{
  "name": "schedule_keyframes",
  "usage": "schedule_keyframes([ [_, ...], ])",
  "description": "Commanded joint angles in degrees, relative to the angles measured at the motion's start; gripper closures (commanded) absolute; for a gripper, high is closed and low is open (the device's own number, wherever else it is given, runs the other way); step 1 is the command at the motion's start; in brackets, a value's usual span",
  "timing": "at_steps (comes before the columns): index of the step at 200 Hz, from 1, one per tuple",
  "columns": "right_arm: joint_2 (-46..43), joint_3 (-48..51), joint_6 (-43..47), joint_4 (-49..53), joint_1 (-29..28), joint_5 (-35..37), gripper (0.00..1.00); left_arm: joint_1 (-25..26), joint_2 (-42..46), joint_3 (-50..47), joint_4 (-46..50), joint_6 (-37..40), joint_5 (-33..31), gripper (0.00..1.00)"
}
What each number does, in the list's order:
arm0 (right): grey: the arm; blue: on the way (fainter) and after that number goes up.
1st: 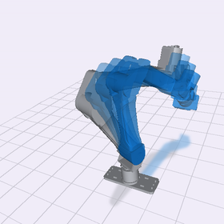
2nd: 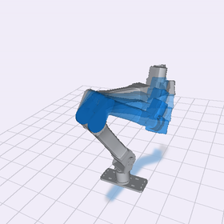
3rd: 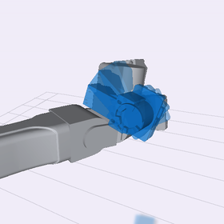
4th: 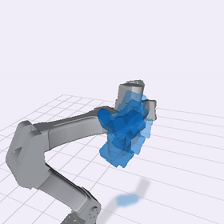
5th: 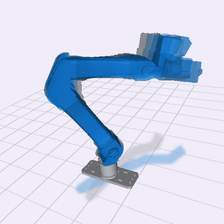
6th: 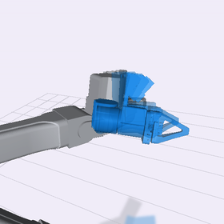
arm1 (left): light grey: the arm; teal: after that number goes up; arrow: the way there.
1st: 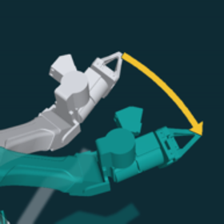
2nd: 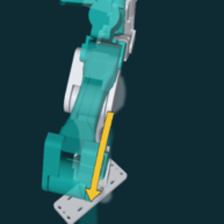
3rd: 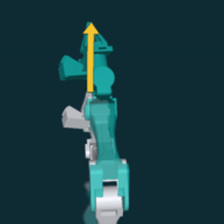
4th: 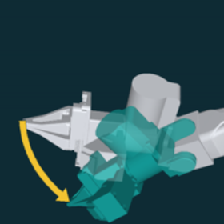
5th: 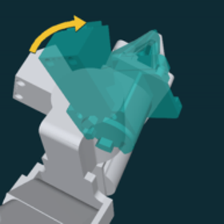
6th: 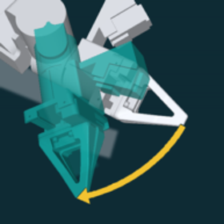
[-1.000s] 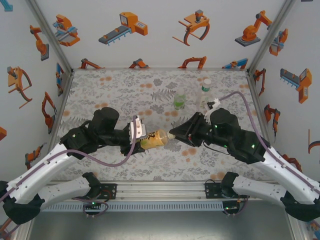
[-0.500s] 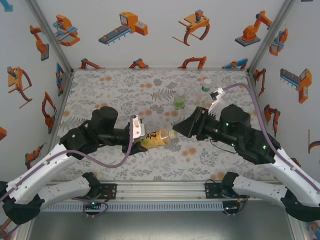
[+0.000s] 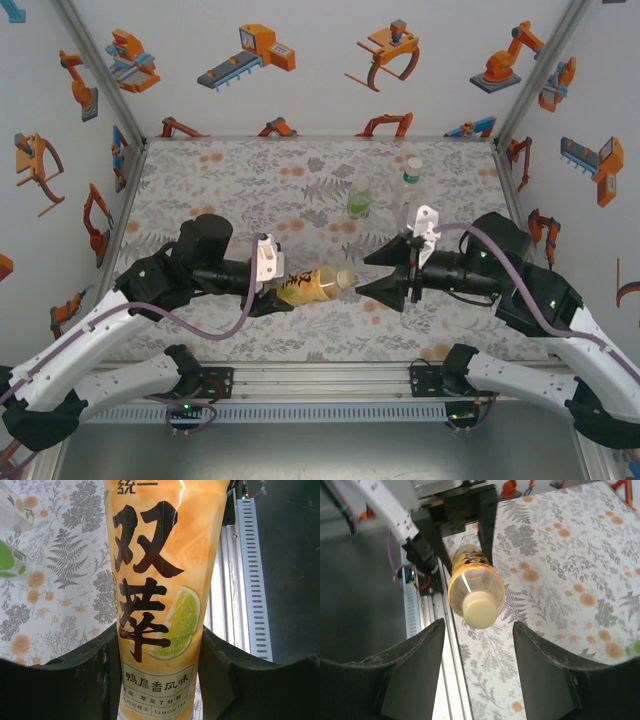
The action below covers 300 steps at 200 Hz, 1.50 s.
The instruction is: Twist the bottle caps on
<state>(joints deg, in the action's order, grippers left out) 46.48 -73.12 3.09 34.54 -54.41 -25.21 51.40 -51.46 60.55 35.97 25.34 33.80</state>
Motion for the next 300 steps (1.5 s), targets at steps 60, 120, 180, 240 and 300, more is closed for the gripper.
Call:
schedule_keyframes([
  [60, 5.9, -1.9, 11.9, -1.1, 0.1, -10.7, 0.49, 0.3, 1.8, 1.2, 1.5, 1.4, 3.5, 1.00],
  [120, 5.9, -0.6, 10.0, -3.2, 0.1, -10.8, 0.59, 0.3, 2.8, 0.5, 1.6, 1.3, 3.1, 1.00],
  [180, 4.6, 1.0, 7.2, -5.3, 0.1, -9.5, 0.73, 0.2, 2.9, 0.3, 2.2, 1.4, 2.5, 1.00],
  [240, 2.7, 5.5, -20.2, -8.8, 0.0, 5.9, 1.00, 0.3, 1.0, 0.5, 2.0, 1.1, 0.1, 1.00],
  [300, 4.0, 5.6, -60.7, 1.9, 0.0, 21.3, 1.00, 0.3, -1.4, 0.6, -0.3, 1.9, -1.2, 1.00],
])
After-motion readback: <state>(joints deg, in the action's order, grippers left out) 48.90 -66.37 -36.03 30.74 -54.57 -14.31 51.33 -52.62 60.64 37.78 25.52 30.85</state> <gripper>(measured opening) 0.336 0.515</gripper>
